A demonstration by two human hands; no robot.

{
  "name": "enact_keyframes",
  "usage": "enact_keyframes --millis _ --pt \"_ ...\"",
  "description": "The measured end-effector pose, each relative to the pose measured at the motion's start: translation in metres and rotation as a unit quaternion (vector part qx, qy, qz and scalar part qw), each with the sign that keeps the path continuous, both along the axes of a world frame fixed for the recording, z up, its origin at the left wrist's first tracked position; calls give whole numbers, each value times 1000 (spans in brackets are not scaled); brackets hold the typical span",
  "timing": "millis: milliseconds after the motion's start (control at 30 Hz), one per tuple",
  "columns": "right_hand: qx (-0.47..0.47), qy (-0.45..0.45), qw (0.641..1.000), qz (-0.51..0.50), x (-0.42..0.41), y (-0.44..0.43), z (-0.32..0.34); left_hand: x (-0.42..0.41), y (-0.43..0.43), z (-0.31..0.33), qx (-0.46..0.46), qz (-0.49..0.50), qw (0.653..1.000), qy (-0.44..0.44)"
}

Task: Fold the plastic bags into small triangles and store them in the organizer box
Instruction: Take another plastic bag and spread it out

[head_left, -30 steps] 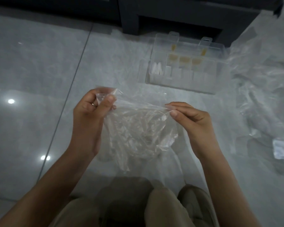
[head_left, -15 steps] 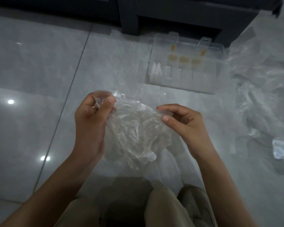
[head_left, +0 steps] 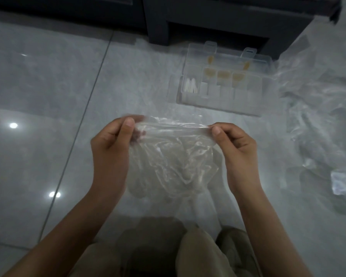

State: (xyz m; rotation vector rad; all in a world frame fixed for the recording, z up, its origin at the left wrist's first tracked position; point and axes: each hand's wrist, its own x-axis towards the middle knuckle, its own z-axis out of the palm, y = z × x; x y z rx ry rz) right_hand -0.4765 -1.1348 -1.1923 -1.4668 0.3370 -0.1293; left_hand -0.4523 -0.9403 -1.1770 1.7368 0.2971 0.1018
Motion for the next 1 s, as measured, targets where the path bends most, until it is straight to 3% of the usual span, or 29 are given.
enact_keyframes --millis 133,333,433,533,633,733,833,1000 --pt "-35 15 998 -45 2 10 -5 -2 -1 3 107 -31 992 -58" --pt "-118 2 993 -30 12 0 -5 3 10 -3 161 -77 980 -91" --pt "-167 5 985 -47 19 -4 -9 7 14 -9 176 -55 981 -67" --pt "-185 -20 980 -76 18 -2 -13 13 17 -18 38 66 997 34" --pt "-186 -38 980 -58 11 8 -19 18 27 -23 -153 178 966 109" --pt "-148 4 987 60 5 22 -33 21 39 -27 -179 204 956 112" --pt "-146 33 969 195 0 35 -51 20 41 -33 -177 199 956 126" --pt "-97 21 968 231 5 50 -64 16 41 -44 -160 188 958 145"
